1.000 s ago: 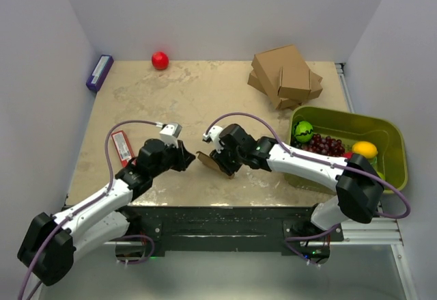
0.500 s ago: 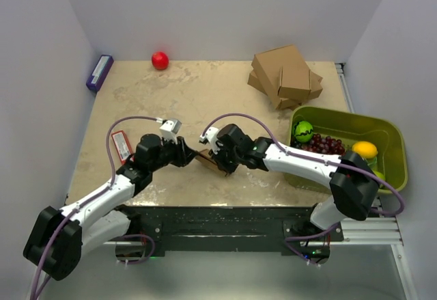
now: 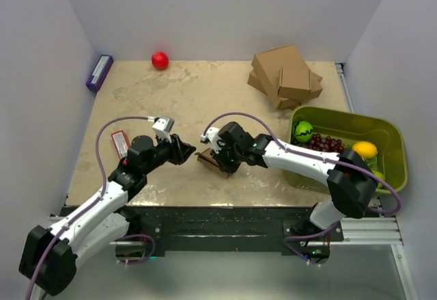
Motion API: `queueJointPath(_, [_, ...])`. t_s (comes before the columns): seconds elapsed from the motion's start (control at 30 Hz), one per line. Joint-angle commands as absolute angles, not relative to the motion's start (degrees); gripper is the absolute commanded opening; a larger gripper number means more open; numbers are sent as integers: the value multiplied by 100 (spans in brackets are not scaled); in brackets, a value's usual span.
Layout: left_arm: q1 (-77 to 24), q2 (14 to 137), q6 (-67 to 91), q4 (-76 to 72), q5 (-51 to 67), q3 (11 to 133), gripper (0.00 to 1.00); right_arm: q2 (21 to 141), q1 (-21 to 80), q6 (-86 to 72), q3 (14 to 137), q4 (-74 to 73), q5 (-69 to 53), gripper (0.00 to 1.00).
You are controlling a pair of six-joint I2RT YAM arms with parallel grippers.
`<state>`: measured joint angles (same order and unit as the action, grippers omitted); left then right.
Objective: Fold the paper box
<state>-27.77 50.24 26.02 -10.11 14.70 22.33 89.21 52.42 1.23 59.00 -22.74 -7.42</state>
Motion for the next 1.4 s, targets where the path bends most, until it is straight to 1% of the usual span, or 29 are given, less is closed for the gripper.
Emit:
queueJointPath(0.0, [-2742, 4483, 2724, -432, 1160, 2540, 39, 8816, 5221, 202, 6284, -2777, -1265, 9])
queueJointPath(0.07, [-2733, 4194, 2777, -150, 1134, 2523, 46, 8772, 5195, 211, 6363, -2830, -1554, 9])
queueJointPath(0.13, [-2725, 4009, 2856, -36, 1169, 2470, 50, 8763, 5159, 228, 6416, -2900, -1739, 9])
queueJointPath(0.27, [-2725, 3639, 3014, -9, 1178, 2303, 67, 8806, 5019, 342, 6425, -2918, -2276, 9])
queueJointPath(0.33, [-2725, 3604, 3085, -79, 1178, 2154, 72, 8859, 4923, 395, 6416, -2944, -2451, 9])
queueJointPath(0.37, [-2725, 3621, 3128, -157, 1308, 2092, 77, 8877, 4878, 474, 6399, -2927, -2530, 9])
queueJointPath(0.57, [-2725, 4086, 3331, -1062, 1766, 1478, 81, 9043, 4518, 729, 6354, -2883, -3190, 9])
queueJointPath(0.63, [-2725, 4340, 3340, -1431, 1819, 1415, 81, 9105, 4448, 764, 6363, -2883, -3322, 9])
queueJointPath(0.8, [-2725, 4754, 3375, -1985, 1942, 1292, 73, 9193, 4395, 765, 6346, -2839, -3331, 9])
queueJointPath(0.97, [-2716, 5044, 3270, -2206, 1864, 1222, 69, 9237, 4368, 773, 6346, -2848, -3349, 9])
queueJointPath(1.03, [-2716, 5176, 3226, -2267, 1872, 1213, 65, 9255, 4351, 773, 6346, -2848, -3357, 9])
queueJointPath(1.23, [-2716, 5291, 3269, -2540, 1986, 1073, 61, 9281, 4333, 756, 6354, -2865, -3305, 9])
queueJointPath(1.33, [-2716, 5370, 3322, -2777, 2030, 950, 55, 9290, 4316, 765, 6354, -2865, -3296, 9])
queueJointPath(1.37, [-2716, 5405, 3366, -2847, 2091, 888, 54, 9290, 4315, 756, 6354, -2874, -3287, 9])
